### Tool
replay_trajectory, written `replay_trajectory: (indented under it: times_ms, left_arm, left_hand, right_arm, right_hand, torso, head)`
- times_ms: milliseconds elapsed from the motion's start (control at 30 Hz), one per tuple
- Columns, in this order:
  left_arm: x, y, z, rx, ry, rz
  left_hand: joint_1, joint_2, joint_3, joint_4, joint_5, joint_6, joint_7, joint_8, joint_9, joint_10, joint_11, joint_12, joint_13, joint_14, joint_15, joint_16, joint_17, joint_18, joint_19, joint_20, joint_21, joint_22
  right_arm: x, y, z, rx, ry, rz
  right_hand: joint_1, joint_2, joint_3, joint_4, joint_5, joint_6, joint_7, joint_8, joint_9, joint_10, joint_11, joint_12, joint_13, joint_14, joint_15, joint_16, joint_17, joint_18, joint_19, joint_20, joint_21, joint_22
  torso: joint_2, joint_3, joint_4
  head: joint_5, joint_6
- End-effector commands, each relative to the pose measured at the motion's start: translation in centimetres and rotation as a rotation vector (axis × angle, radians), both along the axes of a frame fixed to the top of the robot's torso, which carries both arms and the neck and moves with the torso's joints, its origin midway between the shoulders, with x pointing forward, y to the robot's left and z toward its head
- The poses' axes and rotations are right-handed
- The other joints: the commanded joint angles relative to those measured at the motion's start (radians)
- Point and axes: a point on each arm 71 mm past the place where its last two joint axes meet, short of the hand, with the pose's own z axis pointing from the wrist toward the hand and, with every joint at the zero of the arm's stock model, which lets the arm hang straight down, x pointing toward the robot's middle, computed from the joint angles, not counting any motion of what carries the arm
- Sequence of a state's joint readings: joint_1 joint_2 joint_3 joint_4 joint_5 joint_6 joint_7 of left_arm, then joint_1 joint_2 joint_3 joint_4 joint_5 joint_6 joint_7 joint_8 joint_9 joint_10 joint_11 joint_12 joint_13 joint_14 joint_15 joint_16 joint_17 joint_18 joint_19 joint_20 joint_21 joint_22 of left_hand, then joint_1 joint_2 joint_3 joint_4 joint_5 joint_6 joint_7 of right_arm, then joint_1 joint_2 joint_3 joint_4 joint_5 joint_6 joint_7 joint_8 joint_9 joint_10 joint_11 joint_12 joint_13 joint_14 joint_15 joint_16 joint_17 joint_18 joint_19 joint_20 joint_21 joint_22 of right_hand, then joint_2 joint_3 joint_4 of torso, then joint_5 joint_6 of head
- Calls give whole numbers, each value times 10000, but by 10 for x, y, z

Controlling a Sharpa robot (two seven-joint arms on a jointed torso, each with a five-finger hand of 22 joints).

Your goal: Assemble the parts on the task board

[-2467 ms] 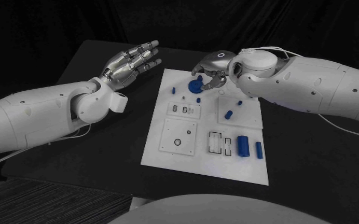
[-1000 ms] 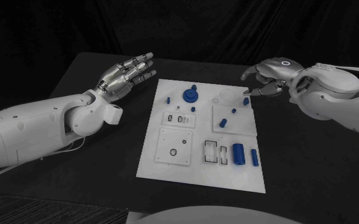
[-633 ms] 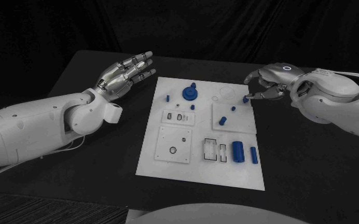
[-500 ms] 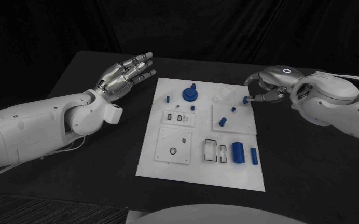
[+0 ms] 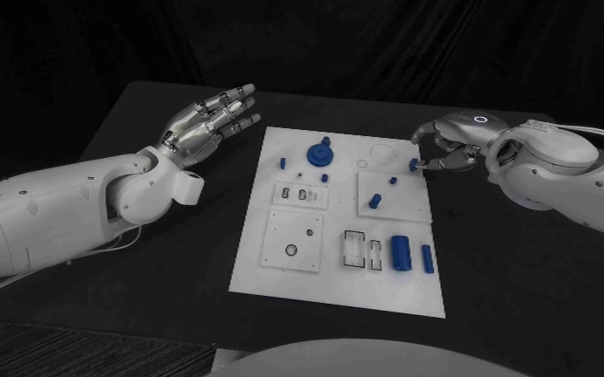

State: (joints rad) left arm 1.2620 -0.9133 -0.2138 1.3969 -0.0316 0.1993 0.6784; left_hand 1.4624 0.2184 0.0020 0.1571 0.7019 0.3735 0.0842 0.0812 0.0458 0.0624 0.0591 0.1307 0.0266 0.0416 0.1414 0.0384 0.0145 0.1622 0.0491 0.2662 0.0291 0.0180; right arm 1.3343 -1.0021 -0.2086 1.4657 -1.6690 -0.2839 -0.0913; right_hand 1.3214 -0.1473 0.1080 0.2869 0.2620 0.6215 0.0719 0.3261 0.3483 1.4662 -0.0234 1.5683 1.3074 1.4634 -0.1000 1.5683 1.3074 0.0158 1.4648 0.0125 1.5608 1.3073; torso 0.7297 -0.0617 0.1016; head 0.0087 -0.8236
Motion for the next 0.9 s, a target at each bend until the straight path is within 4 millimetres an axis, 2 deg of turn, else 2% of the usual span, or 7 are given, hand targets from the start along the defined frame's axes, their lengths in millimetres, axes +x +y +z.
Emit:
replay_trajectory:
  times_ms: [33, 233, 367, 733, 900]
  left_arm:
    - [-1, 0, 3, -351, -286, -72]
    - [-1, 0, 2, -347, -268, -71]
    - [-1, 1, 2, -337, -253, -67]
    - [-2, 1, 1, -319, -211, -85]
    - [-2, 1, 1, -309, -186, -103]
  left_hand:
    - [-95, -21, 39, -2, 49, -19, -18, 36, 4, -19, 19, 1, 0, -19, 39, 48, 8, 193, 45, 28, 38, 9]
    - [-98, -22, 54, -7, 51, -32, -25, 32, 2, -21, 18, 1, 0, -21, 35, 47, 7, 192, 42, 26, 36, 7]
    - [-98, -22, 54, -7, 51, -32, -25, 32, 2, -21, 18, 1, 0, -21, 35, 47, 7, 192, 42, 26, 36, 7]
    - [-100, -21, 63, -9, 52, -38, -28, 31, 2, -22, 17, 2, 0, -20, 33, 48, 8, 192, 41, 25, 35, 7]
    - [-100, -21, 63, -9, 52, -38, -28, 31, 2, -22, 17, 2, 0, -20, 33, 48, 8, 192, 41, 25, 35, 7]
  right_arm:
    - [1, -1, -2, 21, -83, -180]
    - [1, 0, -6, 14, -19, -187]
    - [1, 0, -8, 1, 21, -208]
    - [3, 1, -12, -80, 143, -294]
    - [3, 1, -13, -108, 176, -341]
  right_hand:
    - [146, 15, 82, -29, 343, -86, 24, 250, 77, 1046, 87, 25, 2634, 1056, 74, -21, 2556, -123, 991, 77, -14, 2589]
    - [202, 33, 88, -49, 490, -34, 38, 595, 205, 1046, 102, 25, 2634, 1055, 85, -25, 2549, -120, 985, 87, -25, 2585]
    - [203, 39, 72, -41, 492, 4, 45, 905, 334, 1046, 111, 25, 2634, 1055, 93, -25, 2549, -120, 985, 95, -25, 2585]
    - [247, 82, 70, -70, 523, 43, 52, 1504, 614, 1046, 122, 25, 2634, 1049, 104, -39, 2524, -111, 965, 109, -58, 2572]
    - [272, 108, 79, -88, 551, 47, 51, 1675, 701, 1046, 122, 25, 2634, 1046, 105, -47, 2511, -106, 956, 111, -73, 2566]
  torso:
    - [-4, -10, 35]
    - [-8, -2, 21]
    - [-7, -2, -14]
    - [2, -6, 18]
    - [10, -8, 26]
  head:
    - [-50, -49]
    - [-58, -97]
    - [-32, -129]
    - [-88, -240]
    - [-99, -266]
